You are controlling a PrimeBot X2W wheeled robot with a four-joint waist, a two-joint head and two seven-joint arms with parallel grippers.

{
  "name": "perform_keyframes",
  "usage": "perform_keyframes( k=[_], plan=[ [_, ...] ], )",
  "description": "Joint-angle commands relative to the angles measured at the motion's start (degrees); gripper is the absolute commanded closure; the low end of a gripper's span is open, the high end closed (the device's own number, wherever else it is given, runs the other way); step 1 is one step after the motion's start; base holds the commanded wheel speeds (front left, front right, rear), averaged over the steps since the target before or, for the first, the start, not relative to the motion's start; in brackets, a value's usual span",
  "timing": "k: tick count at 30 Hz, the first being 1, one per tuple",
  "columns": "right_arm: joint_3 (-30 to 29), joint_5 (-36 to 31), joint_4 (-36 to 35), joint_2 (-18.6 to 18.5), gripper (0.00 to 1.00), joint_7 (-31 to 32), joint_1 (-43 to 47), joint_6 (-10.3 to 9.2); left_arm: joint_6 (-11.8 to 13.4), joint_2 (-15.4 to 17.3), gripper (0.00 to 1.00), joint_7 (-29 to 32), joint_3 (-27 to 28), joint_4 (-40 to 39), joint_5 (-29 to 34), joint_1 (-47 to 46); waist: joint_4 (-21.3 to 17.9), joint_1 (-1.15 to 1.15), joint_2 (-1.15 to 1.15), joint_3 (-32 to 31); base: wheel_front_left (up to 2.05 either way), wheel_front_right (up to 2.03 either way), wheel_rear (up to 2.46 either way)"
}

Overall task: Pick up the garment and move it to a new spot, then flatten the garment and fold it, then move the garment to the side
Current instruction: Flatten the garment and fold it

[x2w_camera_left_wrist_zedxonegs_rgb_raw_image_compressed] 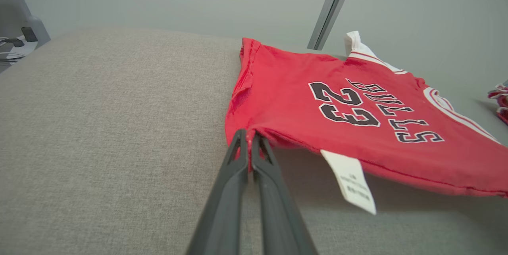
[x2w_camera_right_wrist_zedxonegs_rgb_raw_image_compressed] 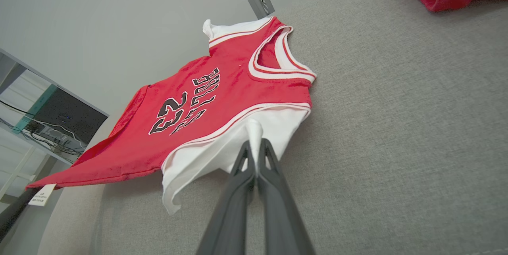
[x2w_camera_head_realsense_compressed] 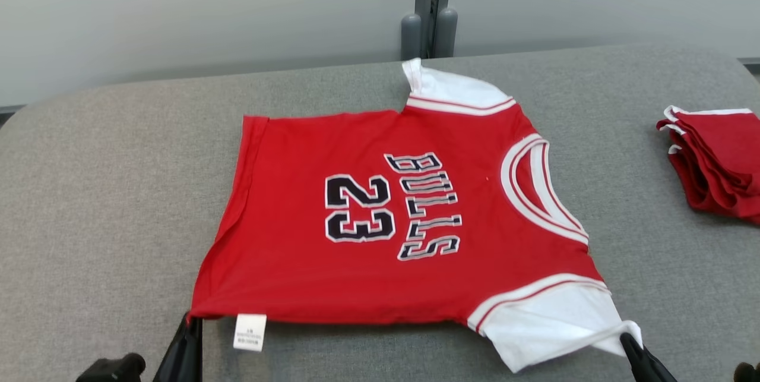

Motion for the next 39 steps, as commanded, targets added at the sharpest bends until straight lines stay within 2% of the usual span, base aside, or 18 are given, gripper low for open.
perform_keyframes(
  k=[1, 6, 10, 18, 25, 39],
  plan=[
    [-0.65, -0.62, -1.13, 0.03, 1.0, 1.09, 0.99, 0.03, 0.88, 0.04, 1.0, 0.67, 0.18, -1.77, 0.16, 1.18, -0.21, 0.0, 0.0, -0.78, 0.0, 0.0, 0.0],
    [-3.55, -2.17, -5.48, 0.81, 1.0, 5.76, 3.85, 0.03, 4.38, -0.75, 1.0, 4.75, -0.71, -10.53, 0.69, 7.61, 0.27, 0.0, 0.0, -1.65, 0.0, 0.0, 0.0],
    [-4.25, -2.42, -5.94, 1.05, 1.0, 7.38, 2.82, 0.03, 4.89, -0.42, 1.0, 6.94, -1.86, -12.66, 1.12, 8.44, 1.05, 0.0, 0.0, -1.29, 0.0, 0.0, 0.0],
    [-3.5, -1.16, -0.37, 1.05, 1.0, 5.75, -4.27, 0.03, 2.26, 1.33, 1.0, 12.03, -2.87, -10.14, -1.41, 3.9, 1.65, 0.0, 0.0, 2.04, 0.0, 0.0, 0.0],
    [-1.64, -4.73, 7.04, 0.01, 1.0, 1.62, -14.39, 0.03, -0.45, 4.5, 1.0, 17.83, -2.28, -8.27, -3.98, -2.19, 2.08, 0.0, 0.0, 6.51, 0.0, 0.0, 0.0],
    [4.21, -4.81, 22.16, -5.84, 1.0, -8.75, -31.16, 0.03, -2.92, 6.11, 1.0, 18.23, -1.63, -2.53, -5.06, -13.19, 2.36, 0.0, 0.0, 13.5, 0.0, 0.0, 0.0]
  ],
)
